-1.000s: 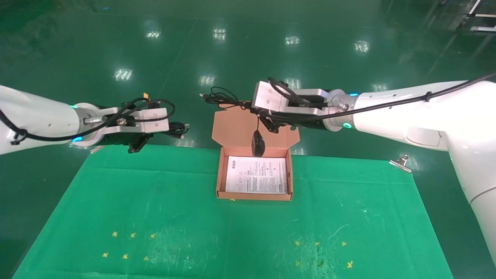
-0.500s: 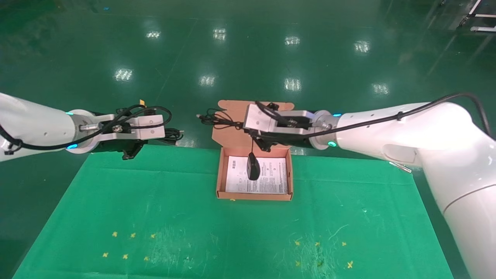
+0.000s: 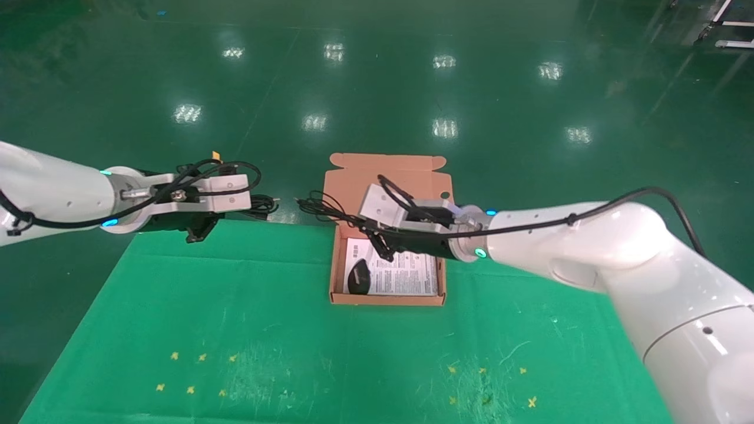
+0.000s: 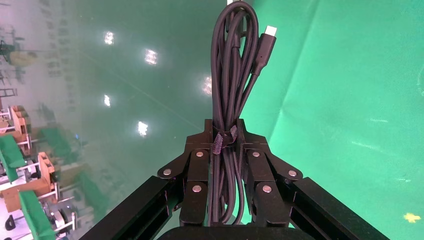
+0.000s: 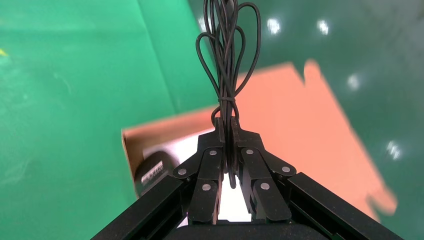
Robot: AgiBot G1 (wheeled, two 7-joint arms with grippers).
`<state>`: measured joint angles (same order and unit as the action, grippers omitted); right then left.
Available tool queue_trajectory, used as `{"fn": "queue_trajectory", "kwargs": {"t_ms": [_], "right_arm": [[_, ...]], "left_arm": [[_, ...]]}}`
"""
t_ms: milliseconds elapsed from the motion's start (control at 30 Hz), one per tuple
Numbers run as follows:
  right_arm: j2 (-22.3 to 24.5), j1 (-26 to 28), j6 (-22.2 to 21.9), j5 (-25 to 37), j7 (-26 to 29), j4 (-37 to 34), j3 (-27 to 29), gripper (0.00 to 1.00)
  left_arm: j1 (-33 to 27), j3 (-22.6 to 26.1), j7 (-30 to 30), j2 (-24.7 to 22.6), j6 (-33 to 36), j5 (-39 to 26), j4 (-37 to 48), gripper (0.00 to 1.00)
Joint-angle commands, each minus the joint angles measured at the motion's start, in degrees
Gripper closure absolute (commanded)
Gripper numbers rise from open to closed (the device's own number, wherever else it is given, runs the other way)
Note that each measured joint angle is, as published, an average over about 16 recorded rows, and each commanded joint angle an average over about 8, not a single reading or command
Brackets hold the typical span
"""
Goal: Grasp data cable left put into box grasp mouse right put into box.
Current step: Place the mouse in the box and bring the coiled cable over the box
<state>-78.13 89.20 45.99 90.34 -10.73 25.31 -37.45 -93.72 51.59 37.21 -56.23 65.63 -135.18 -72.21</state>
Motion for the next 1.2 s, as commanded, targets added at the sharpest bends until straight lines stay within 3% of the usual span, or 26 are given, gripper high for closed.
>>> {"fn": "queue_trajectory", "kwargs": {"t_ms": [33, 200, 433, 467, 833, 1200], "right_arm": [[0.05, -0.41, -1.35, -1.18, 1.97, -1.22, -1.35, 1.0], [0.1, 0.09, -2.9, -1.11, 5.52, -4.86, -4.59, 0.97], [0.06, 0.78, -3.06, 0.46, 7.19, -6.59, -8.59, 0.09], [0.13, 0.82, -3.02, 0.56, 7.23, -6.6, -8.86, 0.0], [1.58, 0.53, -2.58, 0.58, 8.18, -4.45, -10.13, 0.0], [7.57, 2.55, -1.35, 0.05, 7.73, -1.24, -9.41, 0.0]], "left_arm": [[0.0, 0.0, 0.0, 0.0, 0.0, 0.0, -0.01, 1.0], [0.0, 0.0, 0.01, 0.0, 0.0, 0.0, -0.01, 1.0], [0.02, 0.0, 0.0, 0.02, 0.03, -0.01, -0.04, 1.0], [0.03, 0.0, 0.0, 0.01, 0.03, 0.0, -0.05, 1.0], [0.86, 0.51, -2.09, -2.01, -2.31, 0.93, 1.35, 1.0], [2.14, 1.6, -11.04, -8.51, -11.0, 4.62, 11.44, 1.0]]}}
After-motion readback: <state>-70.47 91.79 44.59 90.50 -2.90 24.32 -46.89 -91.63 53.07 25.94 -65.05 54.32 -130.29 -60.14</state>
